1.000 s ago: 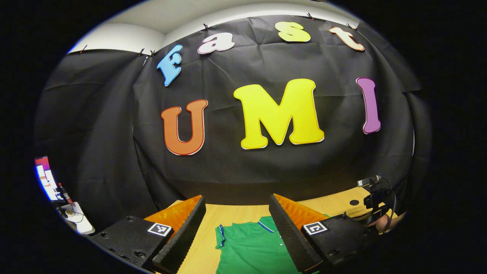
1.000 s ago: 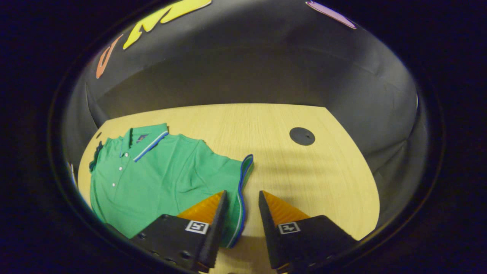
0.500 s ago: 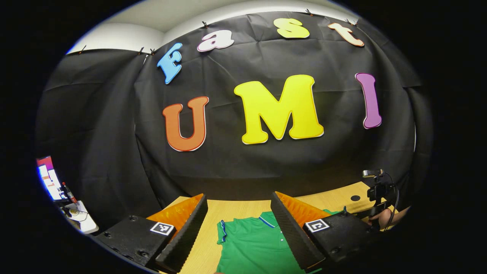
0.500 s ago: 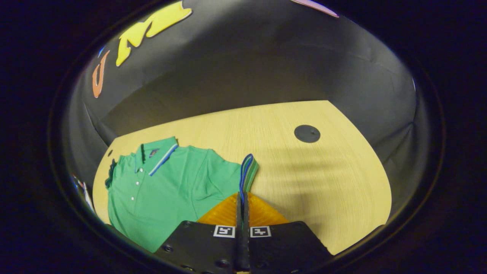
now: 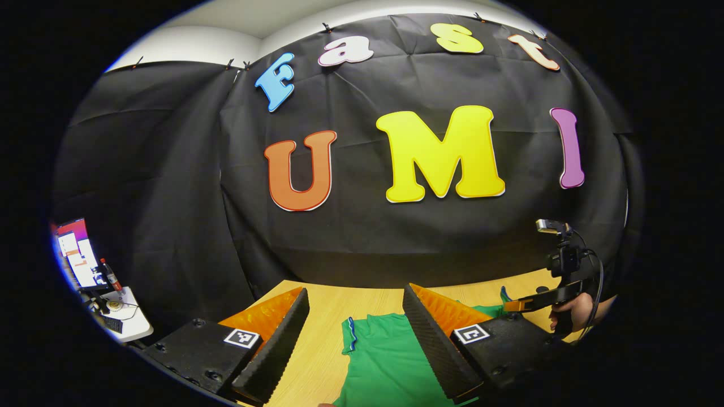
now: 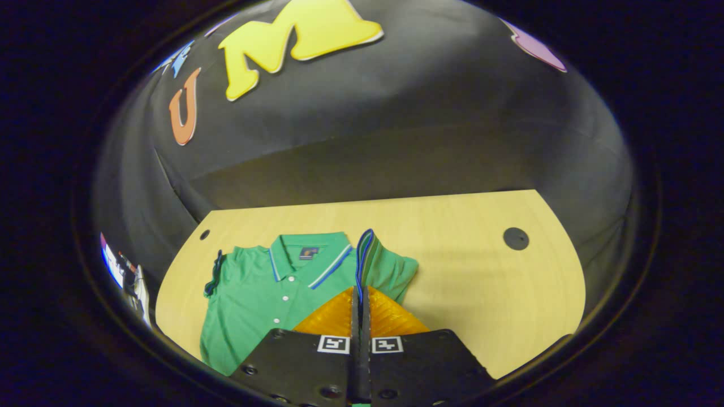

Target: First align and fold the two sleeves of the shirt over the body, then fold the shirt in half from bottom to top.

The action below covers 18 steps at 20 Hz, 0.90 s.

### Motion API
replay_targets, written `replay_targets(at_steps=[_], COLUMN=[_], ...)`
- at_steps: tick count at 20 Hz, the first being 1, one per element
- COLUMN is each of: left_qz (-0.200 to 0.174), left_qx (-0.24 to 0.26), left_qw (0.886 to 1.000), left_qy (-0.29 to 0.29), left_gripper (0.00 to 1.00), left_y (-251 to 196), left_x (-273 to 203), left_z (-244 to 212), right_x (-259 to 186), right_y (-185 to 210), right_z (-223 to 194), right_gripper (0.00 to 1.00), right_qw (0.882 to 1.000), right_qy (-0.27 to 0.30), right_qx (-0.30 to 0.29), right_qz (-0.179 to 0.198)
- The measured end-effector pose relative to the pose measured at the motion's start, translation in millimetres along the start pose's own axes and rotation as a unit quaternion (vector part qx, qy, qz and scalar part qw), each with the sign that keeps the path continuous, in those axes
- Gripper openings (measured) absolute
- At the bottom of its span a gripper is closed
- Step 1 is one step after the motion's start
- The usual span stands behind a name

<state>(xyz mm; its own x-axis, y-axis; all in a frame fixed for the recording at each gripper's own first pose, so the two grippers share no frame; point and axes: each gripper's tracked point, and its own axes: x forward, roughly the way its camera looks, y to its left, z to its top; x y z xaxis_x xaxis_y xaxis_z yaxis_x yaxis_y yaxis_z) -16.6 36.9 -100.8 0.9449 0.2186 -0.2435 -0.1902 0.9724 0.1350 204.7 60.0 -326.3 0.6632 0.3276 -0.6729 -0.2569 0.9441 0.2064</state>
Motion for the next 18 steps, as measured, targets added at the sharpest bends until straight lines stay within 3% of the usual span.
replay_targets(at_steps=[5, 7, 8, 12, 18], left_qz=[-0.014, -0.027, -0.034, -0.064, -0.106], left_qx=[-0.009, -0.013, -0.015, -0.035, -0.043], left_qw=[1.000, 0.999, 0.999, 0.996, 0.984], left_qy=[0.019, 0.025, 0.029, 0.051, 0.137], left_gripper=[1.00, 1.00, 1.00, 1.00, 1.00], left_y=[28, 36, 38, 39, 9], left_x=[16, 25, 31, 61, 125], left_z=[-21, -28, -32, -55, -127], right_x=[36, 39, 39, 1, -110], right_y=[50, 60, 68, 73, 56], right_z=[-23, -27, -28, -14, 3], right_gripper=[0.00, 0.06, 0.13, 0.93, 0.96], right_qw=[0.999, 0.999, 0.999, 1.000, 0.996], right_qy=[0.038, 0.044, 0.041, 0.011, -0.055], right_qx=[-0.008, -0.009, -0.010, -0.018, -0.018], right_qz=[-0.008, -0.011, -0.004, -0.022, -0.061])
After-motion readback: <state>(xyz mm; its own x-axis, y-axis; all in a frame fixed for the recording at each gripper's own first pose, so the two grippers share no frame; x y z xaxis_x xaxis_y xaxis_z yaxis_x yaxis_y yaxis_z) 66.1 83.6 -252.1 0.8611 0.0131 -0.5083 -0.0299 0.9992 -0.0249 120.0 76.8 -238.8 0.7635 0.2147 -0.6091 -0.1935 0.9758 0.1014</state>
